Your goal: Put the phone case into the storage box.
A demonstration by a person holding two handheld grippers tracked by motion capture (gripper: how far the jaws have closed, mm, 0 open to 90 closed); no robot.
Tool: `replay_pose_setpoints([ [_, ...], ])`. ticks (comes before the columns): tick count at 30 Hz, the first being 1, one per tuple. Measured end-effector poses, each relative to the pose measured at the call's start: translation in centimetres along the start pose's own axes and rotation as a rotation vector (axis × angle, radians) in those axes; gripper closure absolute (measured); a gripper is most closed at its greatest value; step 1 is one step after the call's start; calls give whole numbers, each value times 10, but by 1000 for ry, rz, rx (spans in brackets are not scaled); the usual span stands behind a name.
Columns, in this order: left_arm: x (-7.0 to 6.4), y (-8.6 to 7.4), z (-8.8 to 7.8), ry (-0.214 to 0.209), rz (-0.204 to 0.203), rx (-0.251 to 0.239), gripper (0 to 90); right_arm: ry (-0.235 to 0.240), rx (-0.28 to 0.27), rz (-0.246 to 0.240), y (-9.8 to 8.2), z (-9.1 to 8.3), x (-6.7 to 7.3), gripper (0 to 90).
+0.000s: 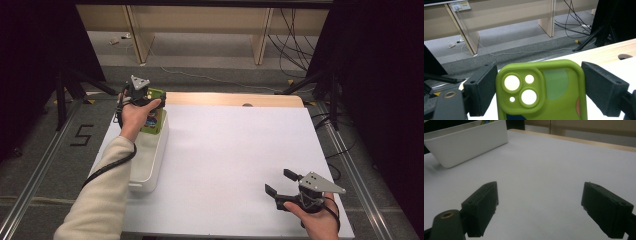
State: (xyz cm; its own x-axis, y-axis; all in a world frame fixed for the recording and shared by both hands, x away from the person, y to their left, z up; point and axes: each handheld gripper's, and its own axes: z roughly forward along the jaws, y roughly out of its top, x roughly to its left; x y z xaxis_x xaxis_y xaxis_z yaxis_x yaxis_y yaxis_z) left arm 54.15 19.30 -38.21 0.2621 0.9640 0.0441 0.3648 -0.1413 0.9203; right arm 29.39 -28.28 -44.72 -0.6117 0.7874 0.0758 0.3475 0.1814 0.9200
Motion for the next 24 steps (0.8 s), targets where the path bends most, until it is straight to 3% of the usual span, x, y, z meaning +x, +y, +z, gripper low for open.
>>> replay_pose_setpoints([
  [24, 0, -3, 4, -3, -15, 3, 164, -2, 3, -1, 0, 0, 0, 153],
])
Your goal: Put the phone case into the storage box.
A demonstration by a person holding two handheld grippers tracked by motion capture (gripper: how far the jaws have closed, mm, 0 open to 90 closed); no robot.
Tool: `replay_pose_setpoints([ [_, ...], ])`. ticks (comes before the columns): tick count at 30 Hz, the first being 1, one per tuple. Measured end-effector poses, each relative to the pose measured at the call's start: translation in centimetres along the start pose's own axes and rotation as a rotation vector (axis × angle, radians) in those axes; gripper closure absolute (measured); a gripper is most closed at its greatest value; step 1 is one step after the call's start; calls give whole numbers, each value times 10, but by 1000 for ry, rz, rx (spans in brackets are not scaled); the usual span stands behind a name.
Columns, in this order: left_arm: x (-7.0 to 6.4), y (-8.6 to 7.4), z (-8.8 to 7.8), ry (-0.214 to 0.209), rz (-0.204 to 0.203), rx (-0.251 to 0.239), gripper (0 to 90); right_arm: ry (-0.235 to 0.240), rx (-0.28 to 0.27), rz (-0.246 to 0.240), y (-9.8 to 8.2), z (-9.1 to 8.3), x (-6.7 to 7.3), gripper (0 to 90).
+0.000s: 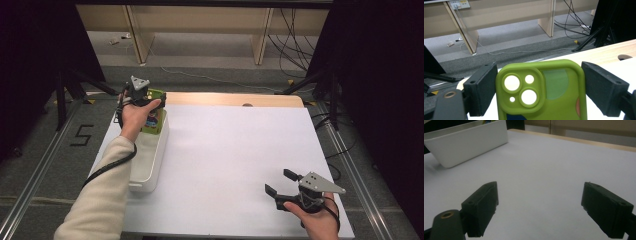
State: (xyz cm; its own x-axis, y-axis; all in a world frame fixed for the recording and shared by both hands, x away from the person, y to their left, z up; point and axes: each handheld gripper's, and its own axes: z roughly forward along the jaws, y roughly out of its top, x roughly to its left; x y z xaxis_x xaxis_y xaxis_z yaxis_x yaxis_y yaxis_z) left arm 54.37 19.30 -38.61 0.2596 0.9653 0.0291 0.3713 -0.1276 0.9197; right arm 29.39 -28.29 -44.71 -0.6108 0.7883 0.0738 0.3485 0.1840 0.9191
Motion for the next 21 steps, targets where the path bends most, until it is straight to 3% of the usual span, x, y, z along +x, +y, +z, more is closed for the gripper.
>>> replay_pose_setpoints([
  [21, -1, -4, 4, 2, -3, 29, 163, 0, 0, 1, 0, 0, 0, 154],
])
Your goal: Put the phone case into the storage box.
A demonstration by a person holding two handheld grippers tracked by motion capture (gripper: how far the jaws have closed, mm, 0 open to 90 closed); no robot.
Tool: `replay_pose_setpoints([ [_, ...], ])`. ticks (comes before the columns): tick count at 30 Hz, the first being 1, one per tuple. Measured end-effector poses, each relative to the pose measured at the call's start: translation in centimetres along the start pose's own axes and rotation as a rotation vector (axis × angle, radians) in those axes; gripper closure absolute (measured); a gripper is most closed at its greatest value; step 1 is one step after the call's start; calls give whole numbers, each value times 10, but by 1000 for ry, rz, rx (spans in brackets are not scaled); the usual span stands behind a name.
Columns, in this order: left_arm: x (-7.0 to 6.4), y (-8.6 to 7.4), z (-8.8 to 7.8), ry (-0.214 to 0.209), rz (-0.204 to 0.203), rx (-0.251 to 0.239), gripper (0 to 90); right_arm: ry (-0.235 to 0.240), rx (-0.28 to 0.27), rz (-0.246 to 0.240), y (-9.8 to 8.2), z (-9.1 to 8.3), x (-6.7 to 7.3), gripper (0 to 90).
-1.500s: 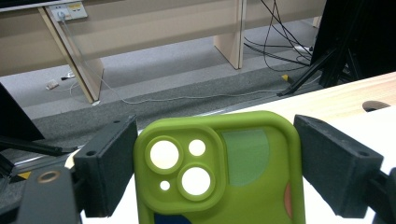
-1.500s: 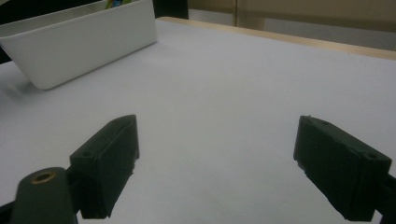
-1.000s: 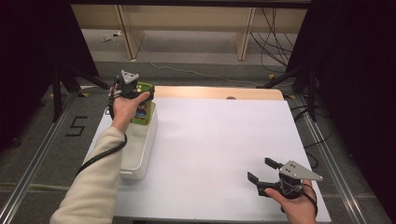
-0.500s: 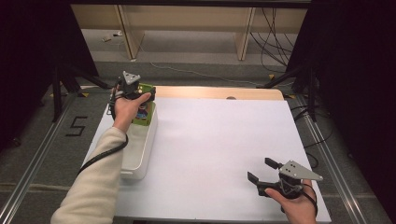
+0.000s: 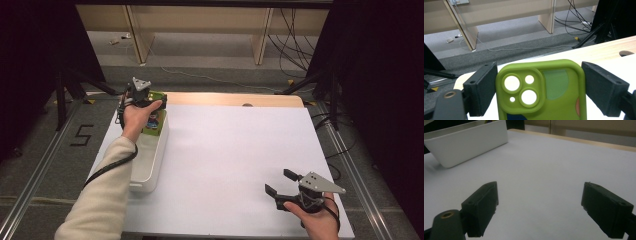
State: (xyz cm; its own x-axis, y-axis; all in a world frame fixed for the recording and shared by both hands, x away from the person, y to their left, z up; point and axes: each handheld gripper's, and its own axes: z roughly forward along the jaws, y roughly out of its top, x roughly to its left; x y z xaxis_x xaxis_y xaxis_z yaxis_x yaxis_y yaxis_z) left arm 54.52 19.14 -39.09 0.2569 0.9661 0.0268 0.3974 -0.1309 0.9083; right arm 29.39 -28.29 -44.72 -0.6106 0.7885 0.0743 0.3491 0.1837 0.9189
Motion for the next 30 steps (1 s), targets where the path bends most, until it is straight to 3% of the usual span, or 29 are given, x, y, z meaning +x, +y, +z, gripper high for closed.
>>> replay_pose_setpoints([
  [30, 3, -6, 3, 5, -4, 36, 162, 2, -1, 2, 0, 1, 1, 154],
])
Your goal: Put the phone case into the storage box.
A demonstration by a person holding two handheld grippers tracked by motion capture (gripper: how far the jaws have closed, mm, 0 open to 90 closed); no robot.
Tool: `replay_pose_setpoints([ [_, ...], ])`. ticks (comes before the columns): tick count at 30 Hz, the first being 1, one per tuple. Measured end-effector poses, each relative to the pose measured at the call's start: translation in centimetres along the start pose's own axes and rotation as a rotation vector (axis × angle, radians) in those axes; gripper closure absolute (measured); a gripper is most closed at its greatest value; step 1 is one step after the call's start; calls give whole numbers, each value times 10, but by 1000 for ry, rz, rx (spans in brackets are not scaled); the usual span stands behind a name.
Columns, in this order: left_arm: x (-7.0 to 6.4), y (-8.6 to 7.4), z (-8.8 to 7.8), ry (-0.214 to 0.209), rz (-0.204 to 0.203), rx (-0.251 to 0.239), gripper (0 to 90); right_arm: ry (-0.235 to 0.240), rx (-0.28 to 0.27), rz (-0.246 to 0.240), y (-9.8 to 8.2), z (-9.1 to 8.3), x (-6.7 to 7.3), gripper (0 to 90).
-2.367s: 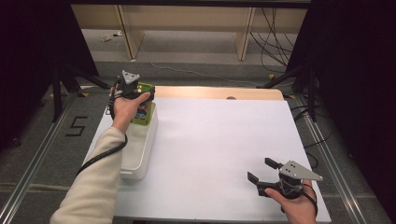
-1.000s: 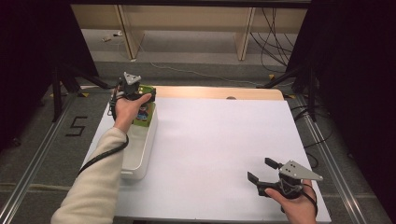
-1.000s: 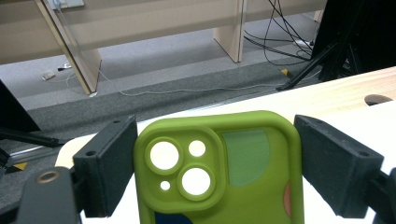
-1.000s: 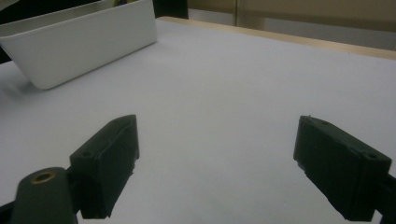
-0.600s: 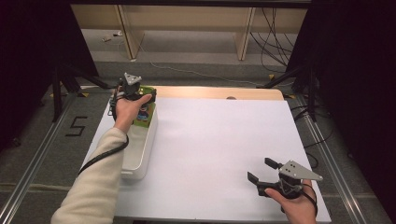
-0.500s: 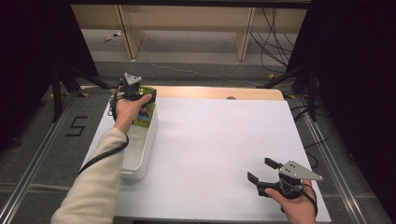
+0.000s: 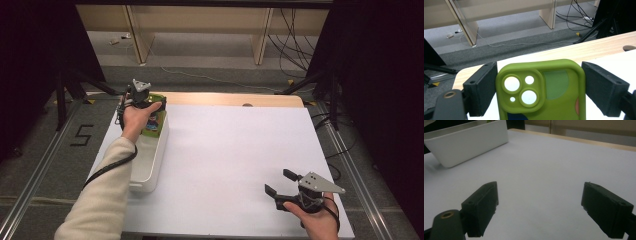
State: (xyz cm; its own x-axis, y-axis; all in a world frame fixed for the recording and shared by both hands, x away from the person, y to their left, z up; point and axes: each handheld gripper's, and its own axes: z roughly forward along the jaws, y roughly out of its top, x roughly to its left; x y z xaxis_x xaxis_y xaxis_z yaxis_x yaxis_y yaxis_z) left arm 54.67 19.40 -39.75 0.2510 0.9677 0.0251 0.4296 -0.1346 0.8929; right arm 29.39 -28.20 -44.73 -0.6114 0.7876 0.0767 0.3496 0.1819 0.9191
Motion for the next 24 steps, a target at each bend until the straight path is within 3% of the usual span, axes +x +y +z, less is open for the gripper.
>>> replay_pose_setpoints([
  [24, 0, -6, 6, -1, 6, 27, 161, 3, 2, 1, 0, 0, 0, 153],
])
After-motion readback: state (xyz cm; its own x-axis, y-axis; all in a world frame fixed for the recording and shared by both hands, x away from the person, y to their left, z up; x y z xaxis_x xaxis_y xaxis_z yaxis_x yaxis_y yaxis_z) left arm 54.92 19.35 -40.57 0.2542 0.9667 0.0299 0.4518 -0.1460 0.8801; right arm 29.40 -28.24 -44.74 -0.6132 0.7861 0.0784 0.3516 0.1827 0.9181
